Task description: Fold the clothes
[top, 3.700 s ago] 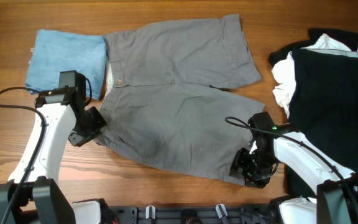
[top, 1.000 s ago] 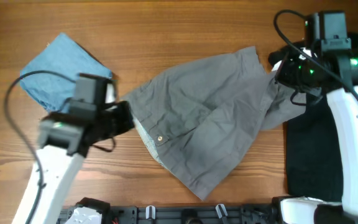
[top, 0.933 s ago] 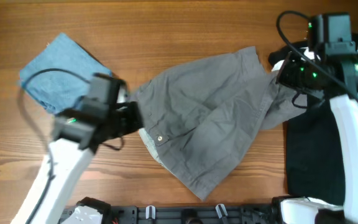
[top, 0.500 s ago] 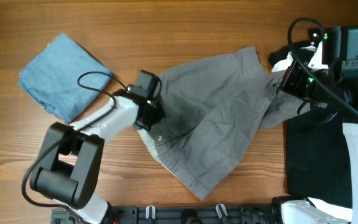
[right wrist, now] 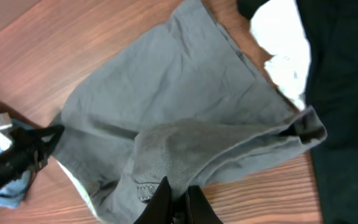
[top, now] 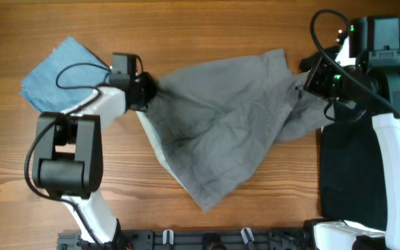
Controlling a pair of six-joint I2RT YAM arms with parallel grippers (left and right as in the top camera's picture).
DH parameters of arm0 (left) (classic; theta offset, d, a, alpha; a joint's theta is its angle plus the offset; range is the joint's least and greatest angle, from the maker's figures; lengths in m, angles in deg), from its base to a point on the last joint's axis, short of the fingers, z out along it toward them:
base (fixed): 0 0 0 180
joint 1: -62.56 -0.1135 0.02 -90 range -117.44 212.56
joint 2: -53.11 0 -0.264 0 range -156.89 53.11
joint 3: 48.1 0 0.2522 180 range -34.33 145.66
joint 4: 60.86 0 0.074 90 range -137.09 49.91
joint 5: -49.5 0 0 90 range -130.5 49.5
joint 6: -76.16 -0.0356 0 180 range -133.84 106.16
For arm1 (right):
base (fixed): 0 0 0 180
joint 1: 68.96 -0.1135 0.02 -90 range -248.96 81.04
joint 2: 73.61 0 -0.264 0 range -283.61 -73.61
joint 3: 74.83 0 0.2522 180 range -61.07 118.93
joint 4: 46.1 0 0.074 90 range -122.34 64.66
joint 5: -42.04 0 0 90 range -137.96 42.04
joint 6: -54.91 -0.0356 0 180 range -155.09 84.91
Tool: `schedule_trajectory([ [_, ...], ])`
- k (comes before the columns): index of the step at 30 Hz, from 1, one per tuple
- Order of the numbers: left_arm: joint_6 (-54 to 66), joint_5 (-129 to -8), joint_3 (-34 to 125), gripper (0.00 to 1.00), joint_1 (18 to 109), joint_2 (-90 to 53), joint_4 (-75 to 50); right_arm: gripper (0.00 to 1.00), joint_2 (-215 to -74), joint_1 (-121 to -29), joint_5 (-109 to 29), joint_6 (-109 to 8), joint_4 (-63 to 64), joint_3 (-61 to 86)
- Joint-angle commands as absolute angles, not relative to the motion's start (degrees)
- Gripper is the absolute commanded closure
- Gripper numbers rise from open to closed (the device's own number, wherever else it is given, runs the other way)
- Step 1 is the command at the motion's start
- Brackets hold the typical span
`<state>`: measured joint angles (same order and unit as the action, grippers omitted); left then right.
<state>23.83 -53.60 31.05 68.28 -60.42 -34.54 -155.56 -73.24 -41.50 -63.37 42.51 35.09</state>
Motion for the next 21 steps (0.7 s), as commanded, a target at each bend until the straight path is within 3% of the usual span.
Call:
schedule_trajectory([
  [1, 13.56, -52.25, 41.96, 0.96, 67.27, -62.7, -23.81, 0.96, -157.03, -72.91, -39.2, -67.19, 42.9, 35.99],
  [7, 5.96, -52.9, 56.19, 0.87, 69.5, -59.4, 2.23, 0.96, -159.04, -72.91, -48.3, -66.73, 45.09, 35.99],
  [16, 4.73, -51.61, 56.54, 0.81, 82.31, -48.18, 23.34, 0.96, -159.23, -72.91, -49.26, -65.09, 46.09, 35.99],
  [21, 9.13, -50.28, 53.26, 0.6, 94.62, -48.01, 30.81, 0.96, -159.23, -72.91, -49.28, -64.61, 46.07, 35.99],
])
